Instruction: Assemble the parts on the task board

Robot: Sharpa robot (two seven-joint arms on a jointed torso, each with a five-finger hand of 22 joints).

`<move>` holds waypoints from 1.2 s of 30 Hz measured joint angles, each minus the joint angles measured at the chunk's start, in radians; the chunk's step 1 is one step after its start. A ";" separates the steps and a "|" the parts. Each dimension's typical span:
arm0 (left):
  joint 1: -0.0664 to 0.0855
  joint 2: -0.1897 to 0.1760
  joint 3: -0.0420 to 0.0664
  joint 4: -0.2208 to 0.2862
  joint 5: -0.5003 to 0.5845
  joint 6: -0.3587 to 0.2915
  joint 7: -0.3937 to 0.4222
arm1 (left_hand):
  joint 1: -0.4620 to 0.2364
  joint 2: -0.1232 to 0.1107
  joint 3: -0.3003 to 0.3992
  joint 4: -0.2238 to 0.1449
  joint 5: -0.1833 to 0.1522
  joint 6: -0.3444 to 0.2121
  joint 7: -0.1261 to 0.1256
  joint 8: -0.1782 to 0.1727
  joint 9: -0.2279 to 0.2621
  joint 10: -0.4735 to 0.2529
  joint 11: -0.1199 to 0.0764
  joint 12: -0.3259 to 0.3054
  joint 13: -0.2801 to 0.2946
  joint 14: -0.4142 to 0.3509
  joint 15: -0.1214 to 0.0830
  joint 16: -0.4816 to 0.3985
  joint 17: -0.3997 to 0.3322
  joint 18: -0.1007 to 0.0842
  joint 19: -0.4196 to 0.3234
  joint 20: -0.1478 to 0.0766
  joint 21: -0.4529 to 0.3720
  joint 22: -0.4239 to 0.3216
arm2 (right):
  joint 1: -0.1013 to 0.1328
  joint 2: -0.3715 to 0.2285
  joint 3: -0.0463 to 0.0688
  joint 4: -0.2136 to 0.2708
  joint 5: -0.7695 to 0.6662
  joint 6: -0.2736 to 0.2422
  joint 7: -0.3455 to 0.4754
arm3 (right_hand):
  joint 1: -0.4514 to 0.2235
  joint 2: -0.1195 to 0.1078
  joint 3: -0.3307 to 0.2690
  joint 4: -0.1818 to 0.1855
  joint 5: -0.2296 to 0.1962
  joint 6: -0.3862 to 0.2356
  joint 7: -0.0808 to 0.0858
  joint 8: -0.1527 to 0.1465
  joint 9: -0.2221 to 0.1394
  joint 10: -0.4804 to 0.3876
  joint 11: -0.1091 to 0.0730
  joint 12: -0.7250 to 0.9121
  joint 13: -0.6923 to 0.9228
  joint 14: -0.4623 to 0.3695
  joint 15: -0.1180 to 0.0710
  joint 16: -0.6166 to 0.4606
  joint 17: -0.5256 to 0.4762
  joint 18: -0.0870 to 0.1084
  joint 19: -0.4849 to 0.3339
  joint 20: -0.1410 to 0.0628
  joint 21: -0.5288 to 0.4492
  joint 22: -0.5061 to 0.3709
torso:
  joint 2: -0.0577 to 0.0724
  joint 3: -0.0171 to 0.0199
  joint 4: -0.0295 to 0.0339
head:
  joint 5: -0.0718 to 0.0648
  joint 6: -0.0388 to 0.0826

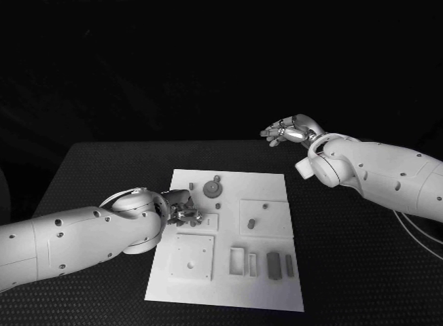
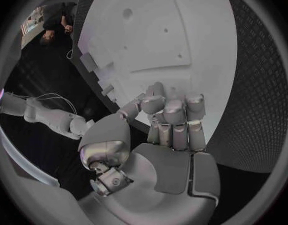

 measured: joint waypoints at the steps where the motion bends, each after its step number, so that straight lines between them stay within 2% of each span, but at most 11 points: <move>1: 0.000 0.000 0.000 0.000 0.000 -0.001 0.000 | 0.000 0.000 0.000 0.000 0.000 0.000 0.000 0.000 0.000 0.000 0.000 0.000 0.000 0.000 0.000 0.000 0.000 0.000 0.000 0.000 0.000 0.000 | 0.000 0.000 0.000 0.000 0.000 0.000 0.000 | 0.000 0.000 0.000 0.000 0.000 0.000 0.000 0.000 0.000 0.000 0.000 0.000 0.000 0.000 0.000 0.000 0.000 0.000 0.000 0.000 0.000 0.000 | 0.000 0.0000 -0.0001 | 0.000 0.000; 18: -0.002 0.002 0.000 -0.001 -0.009 -0.005 -0.001 | 0.000 0.000 0.001 -0.002 -0.011 0.010 -0.004 0.000 -0.002 -0.002 0.002 0.007 -0.003 0.000 0.000 0.004 -0.003 0.000 0.000 0.000 0.004 0.000 | -0.001 -0.001 0.000 0.000 0.002 0.000 0.000 | -0.004 0.004 0.000 0.000 0.004 0.000 0.000 0.000 -0.002 0.003 0.004 0.000 -0.003 0.001 -0.001 0.000 -0.001 0.000 0.000 0.000 0.000 0.002 | 0.000 -0.0005 -0.0010 | 0.000 0.001; 20: -0.002 0.002 0.000 -0.001 -0.009 -0.005 -0.001 | 0.006 -0.007 0.002 -0.002 -0.016 0.010 -0.004 0.000 -0.003 -0.004 0.003 0.011 -0.004 0.000 0.000 0.004 -0.004 0.000 0.000 0.000 0.004 0.000 | -0.002 -0.001 0.000 0.000 0.002 0.001 0.000 | -0.004 0.004 0.000 0.000 0.004 0.000 0.000 0.000 -0.002 0.003 0.004 0.000 -0.003 0.001 -0.001 0.000 -0.001 0.000 0.000 0.000 0.000 0.002 | 0.000 -0.0005 -0.0010 | 0.000 0.001; 24: -0.002 0.002 0.000 -0.001 -0.009 -0.009 0.000 | 0.019 -0.038 0.009 0.005 -0.019 0.011 -0.005 0.000 -0.008 -0.004 0.004 0.011 -0.007 0.000 0.000 0.008 -0.007 0.000 0.000 0.000 0.004 0.000 | -0.002 -0.001 0.000 0.000 0.002 0.001 0.000 | -0.004 0.004 0.000 0.000 0.004 0.000 0.000 0.000 -0.002 0.003 0.004 0.000 -0.004 0.001 -0.001 0.000 -0.001 0.000 0.000 0.000 -0.004 0.002 | 0.000 -0.0006 -0.0010 | 0.000 0.001; 36: -0.003 0.003 0.000 -0.002 -0.010 -0.015 0.001 | 0.019 -0.041 0.013 0.009 -0.015 0.012 -0.005 0.000 -0.009 -0.004 0.003 0.011 -0.011 0.003 -0.003 0.008 -0.010 0.000 0.000 0.000 0.004 0.000 | -0.002 -0.001 0.000 0.000 0.003 0.001 -0.001 | -0.004 0.004 0.000 0.000 0.008 0.000 0.000 0.000 -0.003 0.003 0.004 0.000 -0.005 -0.002 0.002 0.000 -0.002 0.000 -0.004 0.004 -0.004 0.003 | 0.000 -0.0008 -0.0010 | 0.000 0.002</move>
